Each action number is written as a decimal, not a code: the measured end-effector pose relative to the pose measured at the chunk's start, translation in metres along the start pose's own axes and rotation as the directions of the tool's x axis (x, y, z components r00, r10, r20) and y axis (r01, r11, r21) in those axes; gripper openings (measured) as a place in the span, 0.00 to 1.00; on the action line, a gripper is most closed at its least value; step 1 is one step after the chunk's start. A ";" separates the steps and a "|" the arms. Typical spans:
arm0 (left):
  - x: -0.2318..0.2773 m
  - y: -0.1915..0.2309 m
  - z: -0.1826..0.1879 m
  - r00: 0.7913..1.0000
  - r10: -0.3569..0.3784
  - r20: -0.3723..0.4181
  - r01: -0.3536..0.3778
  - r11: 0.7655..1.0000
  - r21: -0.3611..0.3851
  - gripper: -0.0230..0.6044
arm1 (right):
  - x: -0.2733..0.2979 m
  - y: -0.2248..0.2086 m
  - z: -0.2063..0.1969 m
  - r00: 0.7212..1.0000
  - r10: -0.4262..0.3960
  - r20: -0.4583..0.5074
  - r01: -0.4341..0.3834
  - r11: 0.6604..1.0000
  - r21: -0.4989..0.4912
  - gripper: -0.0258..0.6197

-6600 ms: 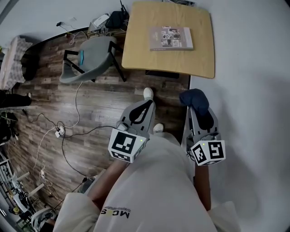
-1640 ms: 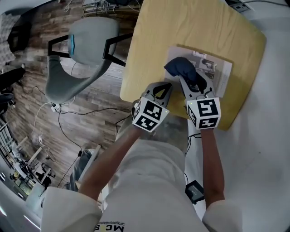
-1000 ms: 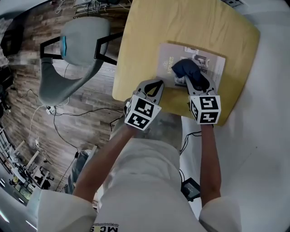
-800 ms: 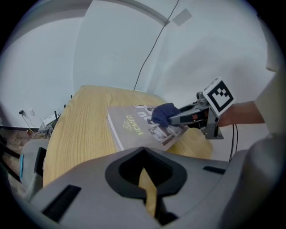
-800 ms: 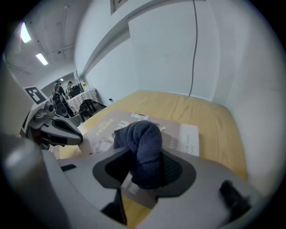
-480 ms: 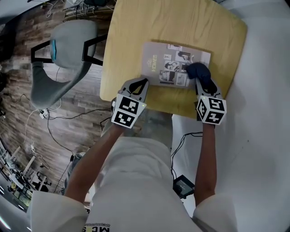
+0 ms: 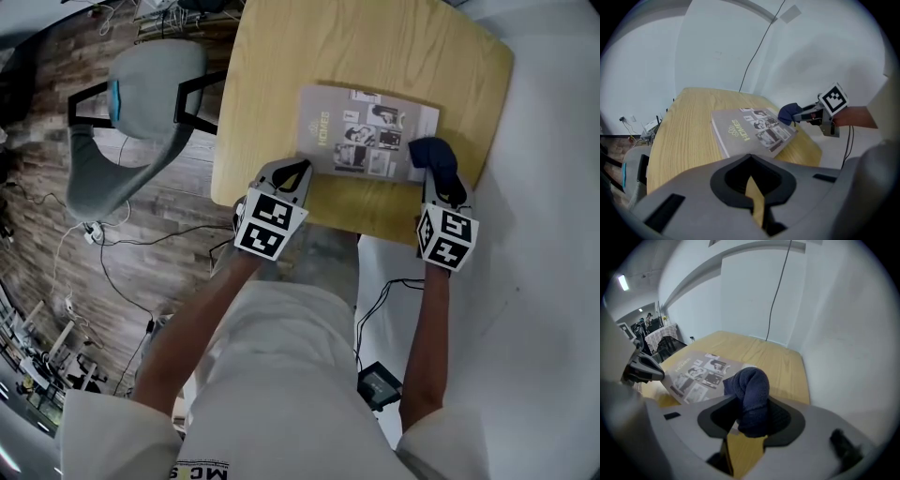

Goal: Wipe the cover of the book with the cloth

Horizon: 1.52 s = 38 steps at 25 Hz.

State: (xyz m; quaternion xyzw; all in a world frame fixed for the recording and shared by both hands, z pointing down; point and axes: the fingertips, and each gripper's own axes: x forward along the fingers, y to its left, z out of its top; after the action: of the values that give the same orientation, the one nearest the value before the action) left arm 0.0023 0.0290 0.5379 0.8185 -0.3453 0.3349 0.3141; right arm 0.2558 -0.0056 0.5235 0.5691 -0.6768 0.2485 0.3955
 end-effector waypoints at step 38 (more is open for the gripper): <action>-0.023 0.017 0.005 0.999 0.031 0.033 -0.031 0.999 0.024 0.05 | 0.000 0.199 0.011 0.888 0.442 -0.128 -0.459 0.867 -0.196 0.31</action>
State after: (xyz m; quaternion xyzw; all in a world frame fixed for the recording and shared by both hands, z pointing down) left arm -0.0219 0.0235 0.5222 0.8222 -0.3590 0.3303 0.2932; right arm 0.0606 0.0311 0.5394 0.3378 -0.7979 0.2795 0.4136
